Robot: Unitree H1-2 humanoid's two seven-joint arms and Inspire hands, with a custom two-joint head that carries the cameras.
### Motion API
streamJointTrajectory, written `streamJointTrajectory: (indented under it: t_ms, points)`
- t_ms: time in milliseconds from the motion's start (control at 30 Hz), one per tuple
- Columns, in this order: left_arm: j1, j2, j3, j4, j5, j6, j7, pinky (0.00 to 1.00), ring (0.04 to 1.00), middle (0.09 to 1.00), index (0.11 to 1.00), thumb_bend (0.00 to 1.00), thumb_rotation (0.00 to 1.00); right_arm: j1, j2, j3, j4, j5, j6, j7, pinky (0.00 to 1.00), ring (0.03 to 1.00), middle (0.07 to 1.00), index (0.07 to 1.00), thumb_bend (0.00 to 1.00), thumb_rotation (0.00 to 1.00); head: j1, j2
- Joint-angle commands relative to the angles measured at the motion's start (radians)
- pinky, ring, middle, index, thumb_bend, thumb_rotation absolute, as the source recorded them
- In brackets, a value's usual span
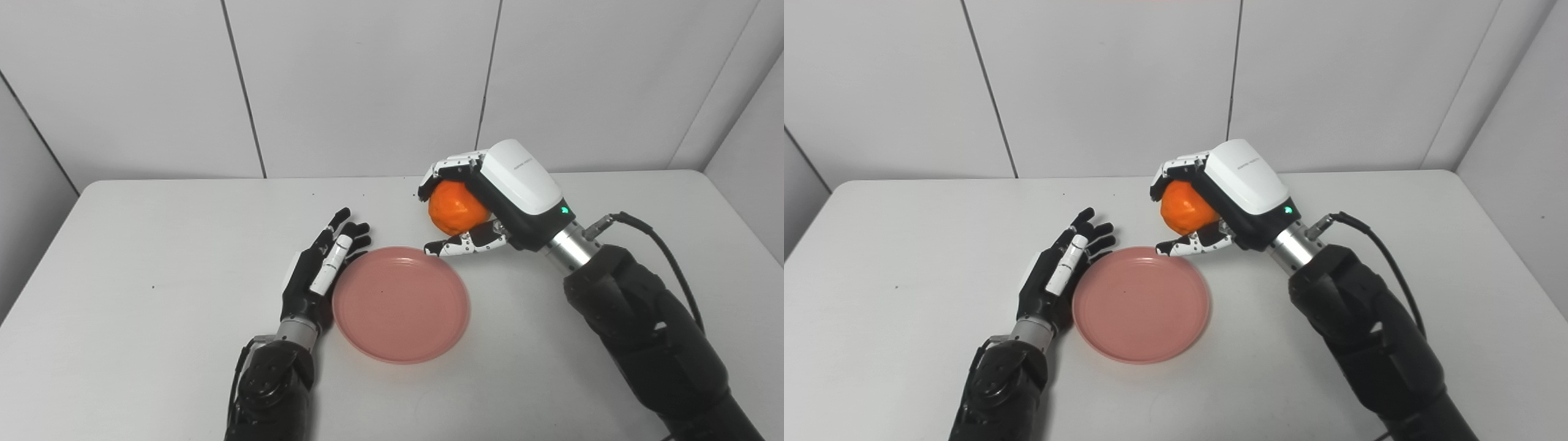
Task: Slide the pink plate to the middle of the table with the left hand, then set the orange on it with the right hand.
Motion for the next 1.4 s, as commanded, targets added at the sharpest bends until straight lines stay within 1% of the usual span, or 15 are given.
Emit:
streamJointTrajectory:
  t_ms: [0,133,233,300,367,467,633,767,900,967,1000,1033,1100,1200,1367]
  points:
    - [-0.030,-0.017,-0.009,-0.014,0.001,-0.019,-0.001,0.79,0.812,0.804,0.888,0.76,0.65,-0.032,-0.006,-0.009,-0.039,0.008,-0.049,-0.008,0.28,0.344,0.449,0.487,0.49,0.17,0.010,0.001]
    - [-0.030,-0.021,-0.013,-0.008,0.010,-0.023,0.003,0.77,0.813,0.795,0.880,0.75,0.66,-0.014,-0.006,-0.004,-0.054,0.013,-0.048,0.015,0.35,0.396,0.470,0.488,0.49,0.17,0.011,-0.001]
    - [-0.030,-0.027,-0.011,-0.009,0.007,-0.022,0.006,0.78,0.820,0.795,0.878,0.75,0.66,-0.007,-0.008,0.004,-0.060,0.004,-0.057,0.028,0.38,0.424,0.493,0.489,0.49,0.17,0.031,-0.001]
    - [-0.031,-0.030,-0.012,-0.009,0.010,-0.020,0.008,0.78,0.821,0.797,0.879,0.74,0.66,-0.003,-0.008,0.006,-0.058,0.006,-0.069,0.033,0.38,0.426,0.496,0.488,0.49,0.17,0.056,0.000]
    - [-0.032,-0.033,-0.015,-0.007,0.016,-0.021,0.012,0.79,0.818,0.796,0.879,0.72,0.65,0.001,-0.007,0.007,-0.054,0.014,-0.078,0.038,0.35,0.408,0.493,0.487,0.48,0.16,0.062,0.001]
    - [-0.033,-0.035,-0.018,-0.004,0.022,-0.026,0.015,0.78,0.808,0.791,0.879,0.72,0.65,0.006,-0.006,0.005,-0.056,0.016,-0.077,0.048,0.33,0.401,0.508,0.487,0.48,0.17,0.064,0.001]
    - [-0.034,-0.028,-0.019,-0.002,0.025,-0.031,0.018,0.76,0.799,0.785,0.877,0.74,0.66,0.019,0.006,0.019,-0.059,-0.005,-0.075,0.058,0.32,0.390,0.517,0.489,0.48,0.17,0.040,-0.001]
    - [-0.032,-0.017,-0.018,-0.010,0.019,-0.027,0.009,0.77,0.811,0.785,0.883,0.73,0.67,0.023,0.024,0.027,-0.065,-0.006,-0.065,0.074,0.30,0.370,0.509,0.489,0.48,0.17,0.023,0.000]
    - [-0.030,-0.009,-0.014,-0.015,0.009,-0.025,-0.001,0.77,0.812,0.764,0.881,0.73,0.67,0.029,0.040,0.032,-0.068,-0.016,-0.063,0.083,0.30,0.374,0.510,0.490,0.48,0.17,0.008,-0.001]
    - [-0.028,-0.004,-0.012,-0.019,0.007,-0.022,-0.004,0.76,0.809,0.760,0.878,0.73,0.67,0.031,0.055,0.040,-0.062,-0.021,-0.067,0.082,0.30,0.374,0.507,0.490,0.48,0.17,-0.016,-0.002]
    - [-0.027,-0.003,-0.011,-0.020,0.007,-0.020,-0.004,0.76,0.809,0.768,0.879,0.73,0.67,0.032,0.060,0.043,-0.059,-0.023,-0.069,0.080,0.30,0.371,0.502,0.490,0.48,0.16,-0.016,-0.002]
    - [-0.026,0.000,-0.009,-0.022,0.003,-0.017,-0.007,0.76,0.809,0.771,0.879,0.73,0.67,0.032,0.066,0.048,-0.056,-0.028,-0.069,0.080,0.30,0.370,0.501,0.490,0.48,0.16,-0.045,-0.004]
    - [-0.024,0.004,-0.004,-0.024,-0.004,-0.010,-0.010,0.76,0.817,0.792,0.883,0.73,0.67,0.032,0.078,0.056,-0.048,-0.035,-0.069,0.078,0.30,0.370,0.495,0.490,0.48,0.16,-0.064,-0.005]
    - [-0.023,0.013,-0.001,-0.031,-0.006,0.004,-0.015,0.77,0.824,0.811,0.895,0.75,0.68,0.032,0.094,0.064,-0.034,-0.040,-0.070,0.074,0.31,0.384,0.507,0.490,0.48,0.16,-0.080,-0.007]
    - [-0.021,0.025,0.001,-0.036,-0.020,0.005,-0.028,0.76,0.823,0.819,0.912,0.75,0.69,0.040,0.119,0.074,-0.026,-0.059,-0.042,0.090,0.30,0.376,0.502,0.492,0.48,0.17,-0.111,-0.011]
